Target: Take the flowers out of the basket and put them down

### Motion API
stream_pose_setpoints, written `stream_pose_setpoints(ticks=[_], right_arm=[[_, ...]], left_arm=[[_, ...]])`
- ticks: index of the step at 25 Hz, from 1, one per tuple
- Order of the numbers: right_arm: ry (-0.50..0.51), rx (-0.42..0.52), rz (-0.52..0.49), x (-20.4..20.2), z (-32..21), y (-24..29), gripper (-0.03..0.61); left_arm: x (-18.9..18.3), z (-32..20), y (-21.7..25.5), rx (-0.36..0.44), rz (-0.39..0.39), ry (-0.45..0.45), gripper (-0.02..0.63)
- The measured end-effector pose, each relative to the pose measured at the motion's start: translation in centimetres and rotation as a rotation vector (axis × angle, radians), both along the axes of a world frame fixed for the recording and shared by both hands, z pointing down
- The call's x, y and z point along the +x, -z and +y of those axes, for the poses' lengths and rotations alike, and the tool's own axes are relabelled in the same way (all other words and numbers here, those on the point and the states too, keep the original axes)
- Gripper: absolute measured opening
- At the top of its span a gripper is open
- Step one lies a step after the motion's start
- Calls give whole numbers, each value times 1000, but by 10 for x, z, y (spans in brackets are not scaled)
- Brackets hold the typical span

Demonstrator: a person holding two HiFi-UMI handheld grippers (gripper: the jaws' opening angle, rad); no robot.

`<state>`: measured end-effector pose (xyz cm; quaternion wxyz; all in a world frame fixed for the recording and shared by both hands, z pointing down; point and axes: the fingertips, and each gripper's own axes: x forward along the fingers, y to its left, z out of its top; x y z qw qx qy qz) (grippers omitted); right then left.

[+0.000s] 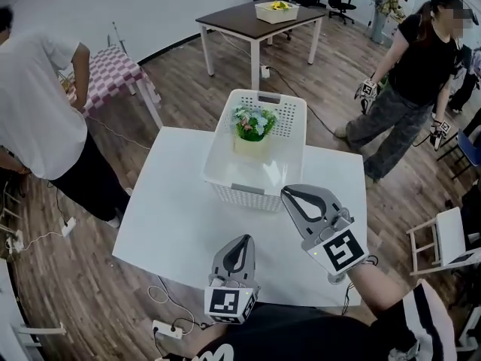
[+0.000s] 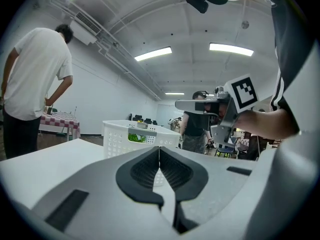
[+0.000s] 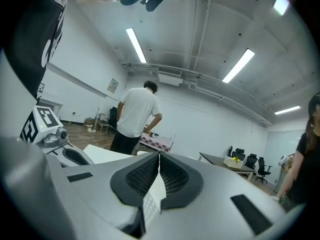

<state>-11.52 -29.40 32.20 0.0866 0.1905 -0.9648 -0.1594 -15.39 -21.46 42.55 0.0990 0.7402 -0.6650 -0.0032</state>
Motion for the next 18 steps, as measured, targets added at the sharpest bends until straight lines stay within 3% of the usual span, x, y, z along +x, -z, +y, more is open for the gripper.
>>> stream_pose_setpoints(ticks=[10,18], right_arm=[[72,175,222,-42,-34,12,20],[141,256,361,-74,-47,-3,20]], left_arm=[[-36,15,-1,-10,13,80,6],[-55,32,-7,14,42,141,6]])
